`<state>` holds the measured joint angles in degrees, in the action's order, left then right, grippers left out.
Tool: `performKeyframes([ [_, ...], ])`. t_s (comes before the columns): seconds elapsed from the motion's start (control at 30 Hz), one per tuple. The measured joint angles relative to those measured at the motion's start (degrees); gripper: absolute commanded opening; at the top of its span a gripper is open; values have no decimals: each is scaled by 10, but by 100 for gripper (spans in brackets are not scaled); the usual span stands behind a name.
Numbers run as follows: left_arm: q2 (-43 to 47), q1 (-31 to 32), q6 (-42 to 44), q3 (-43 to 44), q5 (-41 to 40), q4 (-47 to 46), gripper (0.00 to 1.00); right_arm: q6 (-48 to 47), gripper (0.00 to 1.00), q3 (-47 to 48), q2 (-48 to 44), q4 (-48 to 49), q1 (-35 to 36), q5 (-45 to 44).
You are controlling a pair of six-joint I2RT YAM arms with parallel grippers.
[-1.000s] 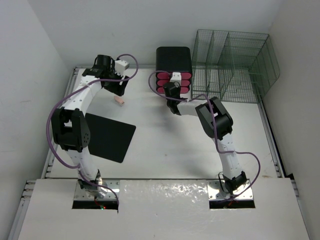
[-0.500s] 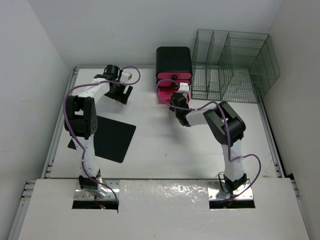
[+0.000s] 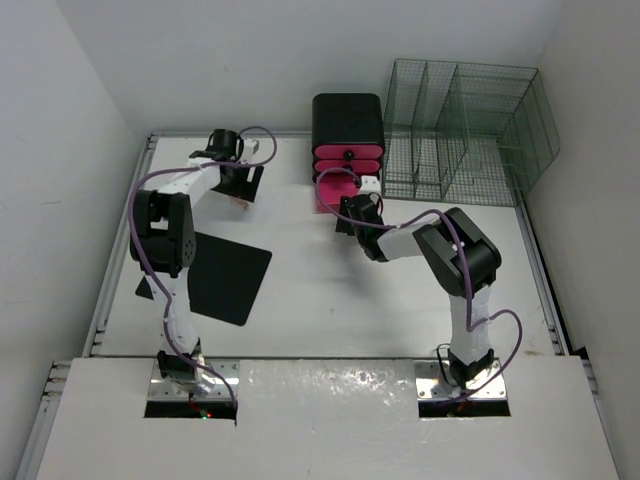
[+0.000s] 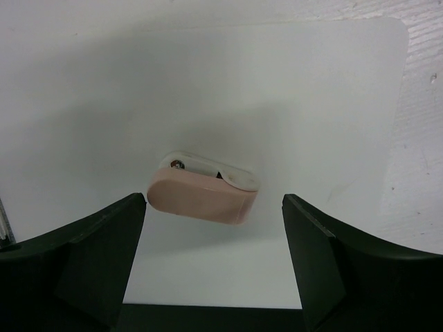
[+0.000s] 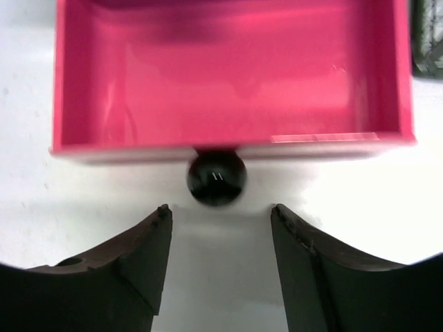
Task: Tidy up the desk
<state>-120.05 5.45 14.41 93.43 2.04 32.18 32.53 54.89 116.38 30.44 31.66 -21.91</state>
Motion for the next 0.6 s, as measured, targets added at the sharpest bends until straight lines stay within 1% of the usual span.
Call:
performKeyframes([
  [0.2, -3, 0, 0, 0, -11, 1, 74, 1, 60, -37, -36, -20, 0, 13],
  [0.43, -33, -1, 0, 1, -18, 1, 62, -8, 60, -72, -85, -35, 0, 15],
  [0.53, -34, -2, 1, 7, -16, 2, 54, -14, 60, -82, -107, -35, 1, 14],
  [0.6, -35, -2, 3, 7, -12, 1, 53, -17, 60, -86, -118, -35, 1, 14],
])
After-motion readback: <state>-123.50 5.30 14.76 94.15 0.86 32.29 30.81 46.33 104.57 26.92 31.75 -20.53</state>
